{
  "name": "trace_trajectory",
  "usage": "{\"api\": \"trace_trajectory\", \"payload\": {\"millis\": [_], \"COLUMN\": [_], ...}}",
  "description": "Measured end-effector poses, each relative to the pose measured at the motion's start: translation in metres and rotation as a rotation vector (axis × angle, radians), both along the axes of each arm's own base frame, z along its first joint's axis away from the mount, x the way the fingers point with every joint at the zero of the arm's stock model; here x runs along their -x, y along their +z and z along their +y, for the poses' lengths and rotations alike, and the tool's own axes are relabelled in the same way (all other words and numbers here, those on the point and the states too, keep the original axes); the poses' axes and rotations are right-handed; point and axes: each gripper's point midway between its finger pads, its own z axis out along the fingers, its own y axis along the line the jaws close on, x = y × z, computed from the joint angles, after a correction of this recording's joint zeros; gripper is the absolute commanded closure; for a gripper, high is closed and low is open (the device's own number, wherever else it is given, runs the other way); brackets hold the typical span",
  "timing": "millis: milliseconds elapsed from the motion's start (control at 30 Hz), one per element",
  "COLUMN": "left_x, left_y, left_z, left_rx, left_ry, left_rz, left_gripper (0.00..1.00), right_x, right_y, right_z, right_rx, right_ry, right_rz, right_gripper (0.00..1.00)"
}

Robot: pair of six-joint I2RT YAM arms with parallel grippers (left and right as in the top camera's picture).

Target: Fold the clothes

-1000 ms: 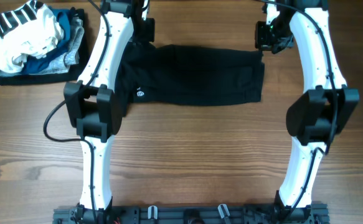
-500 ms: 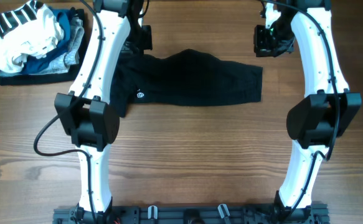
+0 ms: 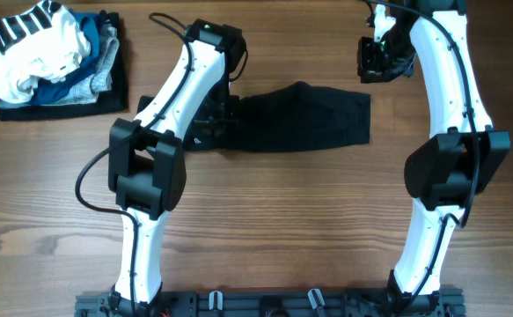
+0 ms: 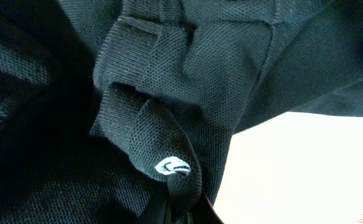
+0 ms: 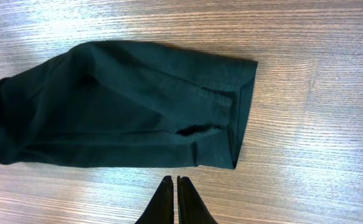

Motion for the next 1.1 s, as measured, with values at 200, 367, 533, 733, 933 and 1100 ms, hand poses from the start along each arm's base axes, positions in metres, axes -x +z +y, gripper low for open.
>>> {"api": "trace_trajectory", "payload": {"millis": [200, 367, 533, 733, 933, 1100], "left_x": [-0.015, -0.029, -0.038, -0.053, -0.063, -0.097], "left_y": [-0.002, -0.004, -0.005, -0.007, -0.004, -0.004], "left_z": [0.016, 0.038, 0.037, 0.040, 0.062, 0.090], "left_rx": [0.013, 0.020, 0.031, 0.055, 0.094, 0.130], "left_ry": [0.081, 0.153, 0.157, 0.180, 0.263, 0.336], "left_rz": [-0.033, -0.062, -0.095, -0.147, -0.157, -0.275], "left_gripper": [0.00, 0.06, 0.18, 0.87, 0.96, 0.96], "right_x": [0.000, -0.002, -0.005, -0.009, -0.009, -0.009], "right_y": [0.000, 0.000, 0.001, 0.001, 0.001, 0.001], "right_z": [0.000, 0.001, 0.002, 0.002, 0.002, 0.002], "right_rx": [0.000, -0.004, -0.008, -0.009, -0.009, -0.008], "right_ry": [0.000, -0.005, -0.003, 0.001, 0.001, 0.002], "right_rz": [-0.001, -0.008, -0.021, -0.038, -0.038, -0.036], "right_gripper": [0.95, 0.44, 0.34, 0.49, 0.60, 0.60]}}
